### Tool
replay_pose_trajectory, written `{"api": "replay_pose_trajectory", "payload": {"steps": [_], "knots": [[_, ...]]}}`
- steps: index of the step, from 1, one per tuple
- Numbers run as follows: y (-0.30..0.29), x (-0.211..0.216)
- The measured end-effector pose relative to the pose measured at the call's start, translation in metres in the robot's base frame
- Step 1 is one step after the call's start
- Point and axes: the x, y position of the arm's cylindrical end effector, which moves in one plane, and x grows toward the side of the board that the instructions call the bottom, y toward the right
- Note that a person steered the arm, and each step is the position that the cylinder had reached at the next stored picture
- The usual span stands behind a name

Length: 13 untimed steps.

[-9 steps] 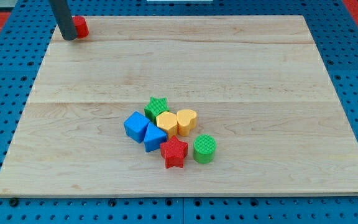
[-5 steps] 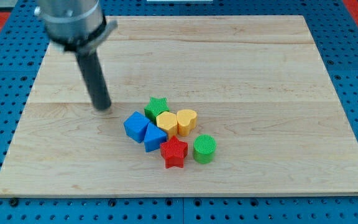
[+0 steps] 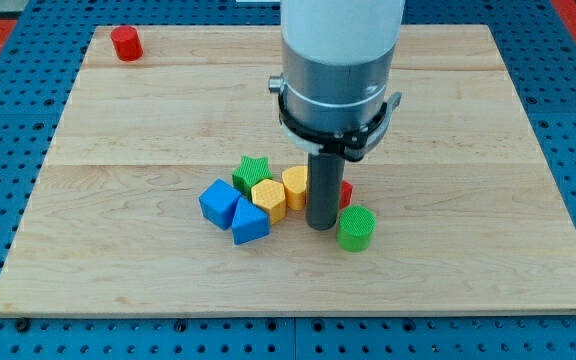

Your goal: Move the red star at the top center of the board

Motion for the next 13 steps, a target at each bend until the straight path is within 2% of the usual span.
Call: {"api": "replay_pose_trajectory", "payload": {"steps": [2,4,5,8,9,11,13], "knots": [[0.037,-0.052],[0.098,-0.071],[0.070,-0.090],[-0.039,-0.100],[-0.061,-0.134],[-0.097,-0.122],[-0.100,-0.177]]}}
